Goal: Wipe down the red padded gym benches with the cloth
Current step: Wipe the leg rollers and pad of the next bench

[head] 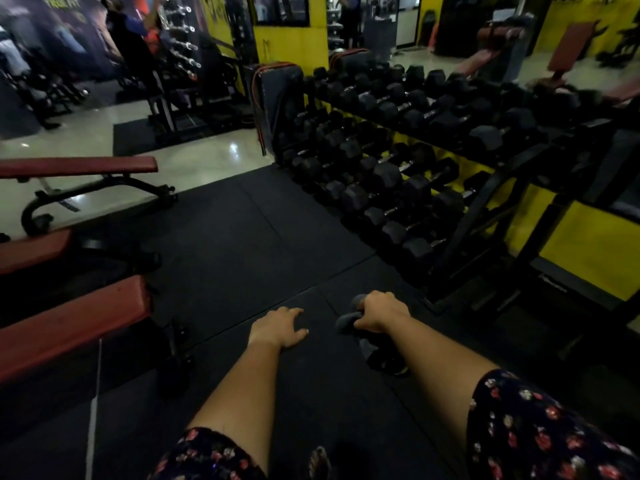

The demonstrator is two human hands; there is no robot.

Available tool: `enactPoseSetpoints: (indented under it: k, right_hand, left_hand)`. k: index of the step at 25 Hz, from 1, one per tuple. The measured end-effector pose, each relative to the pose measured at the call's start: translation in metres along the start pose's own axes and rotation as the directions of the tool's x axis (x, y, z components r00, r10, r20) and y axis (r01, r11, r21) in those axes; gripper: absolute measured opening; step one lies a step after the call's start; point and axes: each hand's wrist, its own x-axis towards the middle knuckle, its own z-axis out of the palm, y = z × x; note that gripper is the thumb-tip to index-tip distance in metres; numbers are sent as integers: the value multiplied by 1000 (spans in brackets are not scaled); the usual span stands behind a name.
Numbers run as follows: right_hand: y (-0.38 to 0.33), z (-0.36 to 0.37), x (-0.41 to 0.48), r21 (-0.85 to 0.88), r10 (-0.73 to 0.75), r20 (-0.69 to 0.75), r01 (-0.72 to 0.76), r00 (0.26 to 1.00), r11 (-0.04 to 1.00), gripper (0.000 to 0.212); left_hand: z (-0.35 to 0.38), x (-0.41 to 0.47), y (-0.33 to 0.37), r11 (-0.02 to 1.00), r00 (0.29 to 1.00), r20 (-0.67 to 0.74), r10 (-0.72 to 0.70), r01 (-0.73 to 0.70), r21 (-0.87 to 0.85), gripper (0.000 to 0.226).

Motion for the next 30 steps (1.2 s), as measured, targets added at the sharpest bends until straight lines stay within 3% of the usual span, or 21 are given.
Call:
enactPoseSetpoints:
  k: [8, 13, 18, 22, 30]
  right_hand:
    - [-90, -78, 174, -38, -116, -53, 114, 992, 993, 54]
    - [-163, -99, 246, -82, -280, -41, 276, 959, 958, 51]
    - [-240, -113, 305, -114, -463, 16, 462, 886, 879, 46]
    - [-307, -131, 347, -151, -639, 72, 641, 766, 752, 44]
    - [-405, -112, 338, -202, -891, 203, 908, 407, 368, 46]
  left_hand:
    - [-90, 132, -108, 994, 994, 1, -113, 113, 0, 63]
    - [-117, 153, -173, 968, 968, -49, -247, 245, -53, 63]
    - [-127, 146, -234, 894, 894, -81, -440, 428, -133, 63]
    - [-133, 131, -269, 762, 765, -119, -633, 590, -267, 60]
    - [-95, 71, -254, 391, 421, -33, -906, 807, -442, 60]
